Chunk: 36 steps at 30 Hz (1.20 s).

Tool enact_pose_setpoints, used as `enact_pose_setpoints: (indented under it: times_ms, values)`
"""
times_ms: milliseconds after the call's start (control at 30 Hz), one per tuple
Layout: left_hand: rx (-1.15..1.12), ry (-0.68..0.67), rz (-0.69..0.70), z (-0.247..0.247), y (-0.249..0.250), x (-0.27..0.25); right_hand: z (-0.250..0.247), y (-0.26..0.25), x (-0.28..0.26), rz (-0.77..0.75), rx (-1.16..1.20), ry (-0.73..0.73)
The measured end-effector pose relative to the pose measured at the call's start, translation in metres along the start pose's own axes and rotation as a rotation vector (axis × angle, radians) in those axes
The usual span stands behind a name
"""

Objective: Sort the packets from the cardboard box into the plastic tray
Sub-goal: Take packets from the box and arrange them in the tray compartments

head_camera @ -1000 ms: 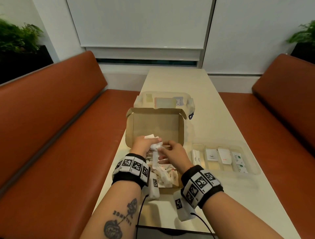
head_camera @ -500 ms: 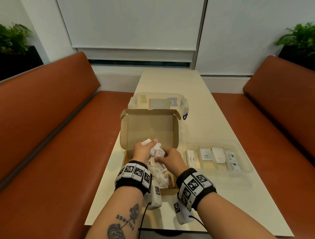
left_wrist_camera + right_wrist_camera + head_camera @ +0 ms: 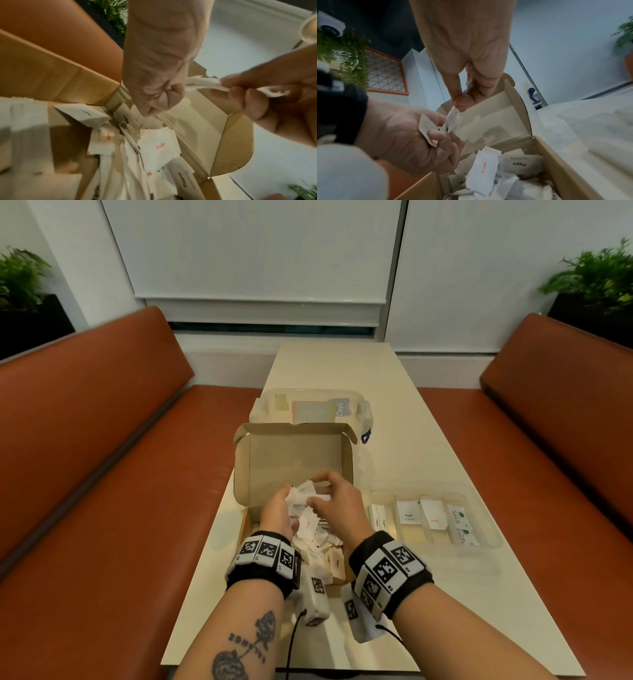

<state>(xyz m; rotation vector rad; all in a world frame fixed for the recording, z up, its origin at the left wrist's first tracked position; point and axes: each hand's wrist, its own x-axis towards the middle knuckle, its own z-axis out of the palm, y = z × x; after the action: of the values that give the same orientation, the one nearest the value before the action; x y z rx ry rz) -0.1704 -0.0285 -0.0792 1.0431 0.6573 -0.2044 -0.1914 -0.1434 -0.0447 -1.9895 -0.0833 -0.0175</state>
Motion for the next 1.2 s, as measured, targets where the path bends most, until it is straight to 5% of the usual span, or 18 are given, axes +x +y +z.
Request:
enact_pose_setpoints:
  times_ms: [233, 733, 1033, 1200]
  values:
    - [-0.145, -0.151, -0.095, -0.002, -0.001, 0.004, -0.002, 0.002, 0.009, -0.045, -0.095, -0.114]
    - [-0.111, 0.039, -0.095, 0.002, -0.001, 0.012, -0.001, 0.007, 0.018, 0.012, 0.017, -0.028]
    - [-0.108, 0.212, 0.031, 0.003, 0.002, 0.023, -0.021, 0.013, 0.03, 0.077, 0.151, 0.041]
    - [-0.068, 0.095, 0.087, 0.006, -0.003, 0.021, -0.028, 0.011, 0.032, 0.141, 0.295, -0.131]
